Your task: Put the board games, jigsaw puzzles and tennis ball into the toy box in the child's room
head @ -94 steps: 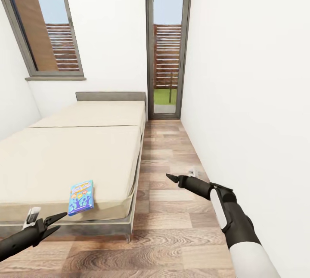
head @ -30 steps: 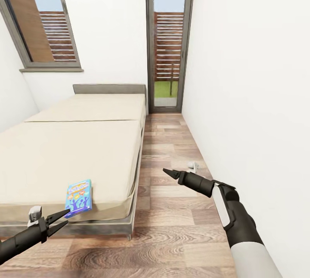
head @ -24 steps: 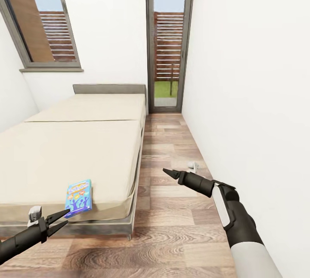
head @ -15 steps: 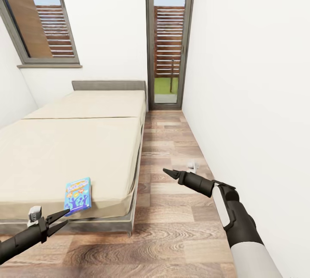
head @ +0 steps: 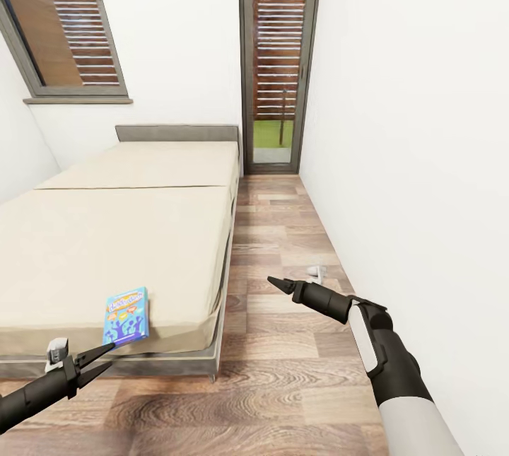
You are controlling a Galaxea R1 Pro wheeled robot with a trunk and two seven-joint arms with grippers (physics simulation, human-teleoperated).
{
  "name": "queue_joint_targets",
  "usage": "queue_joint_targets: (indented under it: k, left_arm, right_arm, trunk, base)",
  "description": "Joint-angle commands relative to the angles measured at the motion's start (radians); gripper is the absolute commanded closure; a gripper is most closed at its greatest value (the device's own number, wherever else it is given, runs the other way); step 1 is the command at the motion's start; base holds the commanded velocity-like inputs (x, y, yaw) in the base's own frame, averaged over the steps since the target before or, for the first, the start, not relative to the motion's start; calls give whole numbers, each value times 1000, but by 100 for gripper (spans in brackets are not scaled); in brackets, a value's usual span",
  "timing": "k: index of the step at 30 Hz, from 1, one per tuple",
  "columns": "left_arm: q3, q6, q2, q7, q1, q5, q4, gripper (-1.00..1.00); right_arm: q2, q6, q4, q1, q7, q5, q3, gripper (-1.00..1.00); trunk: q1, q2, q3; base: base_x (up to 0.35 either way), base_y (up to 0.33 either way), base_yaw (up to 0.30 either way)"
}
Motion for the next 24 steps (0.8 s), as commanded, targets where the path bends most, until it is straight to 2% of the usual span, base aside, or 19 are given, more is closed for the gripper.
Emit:
queue_joint_targets:
  k: [1,5,13,24]
  left_arm:
    - [1,8,0,-2,0,2,0,-100]
    - [0,8,0,-2,0,2,0,-100]
    - [-1,8,0,-2,0,2,0,-100]
    - [-1,7,-1,-2,0,1,0,-100]
  right_arm:
    - [1,6,0,-1,2,-3,-3,-100]
    - [1,6,0,-1,2,-3,-3,-100]
    - [1,6,0,-1,2,-4,-3,-100]
    - [1,6,0,-1,2,-4,-3,-100]
  trunk:
    - [0,0,-1]
    - [0,0,-1]
    - [0,0,-1]
    - [0,0,-1]
  base:
    - [0,0,0]
    - [0,-19,0]
    - [5,-143,0]
    - [1,-15,0]
